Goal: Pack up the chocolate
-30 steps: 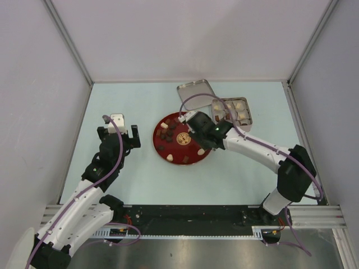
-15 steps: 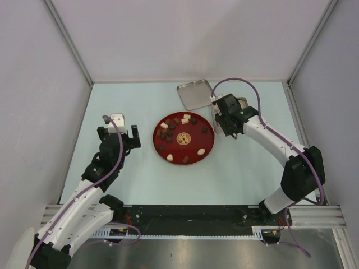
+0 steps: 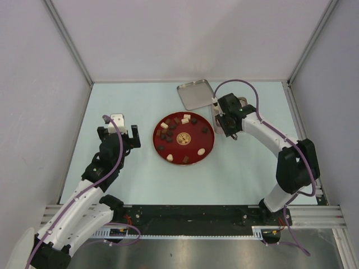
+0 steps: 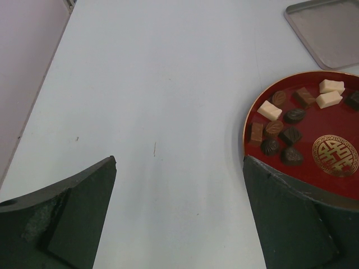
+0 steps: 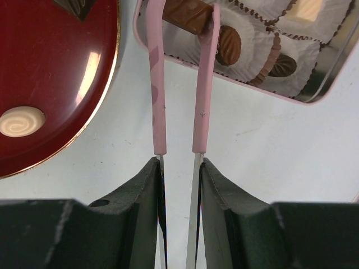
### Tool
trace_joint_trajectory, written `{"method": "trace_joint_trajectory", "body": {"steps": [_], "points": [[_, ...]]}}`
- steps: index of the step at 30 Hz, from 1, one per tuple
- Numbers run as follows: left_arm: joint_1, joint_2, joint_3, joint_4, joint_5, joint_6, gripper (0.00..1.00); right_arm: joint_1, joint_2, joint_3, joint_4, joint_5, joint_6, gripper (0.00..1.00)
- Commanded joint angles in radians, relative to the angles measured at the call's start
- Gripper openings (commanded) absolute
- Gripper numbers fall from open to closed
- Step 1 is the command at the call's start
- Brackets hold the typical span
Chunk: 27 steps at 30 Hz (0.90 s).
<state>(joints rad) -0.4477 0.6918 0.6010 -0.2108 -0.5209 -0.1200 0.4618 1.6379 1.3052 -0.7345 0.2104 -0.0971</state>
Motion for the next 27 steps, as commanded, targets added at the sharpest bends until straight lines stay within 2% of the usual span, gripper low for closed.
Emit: {"method": "trace_joint_trajectory", "body": {"steps": [1, 8, 15, 21, 27], "points": [[-0.002, -0.011, -0.003, 0.027, -0.007, 0.02, 1.0, -0.006, 0.017, 0.006, 0.029, -0.019, 0.008, 0.18], [-0.002, -0.012, -0.003, 0.027, -0.008, 0.023, 1.0, -0.006, 0.034, 0.006, 0.024, -0.02, 0.01, 0.24], [-0.002, -0.015, -0.003, 0.028, -0.008, 0.022, 1.0, -0.006, 0.039, 0.006, 0.021, -0.019, 0.013, 0.36], [-0.002, -0.015, -0.003, 0.027, -0.008, 0.022, 1.0, -0.006, 0.025, 0.006, 0.024, -0.02, 0.019, 0.43], [-0.002, -0.015, -0.003, 0.027, -0.007, 0.02, 1.0, -0.006, 0.004, 0.006, 0.026, -0.019, 0.026, 0.44]]}}
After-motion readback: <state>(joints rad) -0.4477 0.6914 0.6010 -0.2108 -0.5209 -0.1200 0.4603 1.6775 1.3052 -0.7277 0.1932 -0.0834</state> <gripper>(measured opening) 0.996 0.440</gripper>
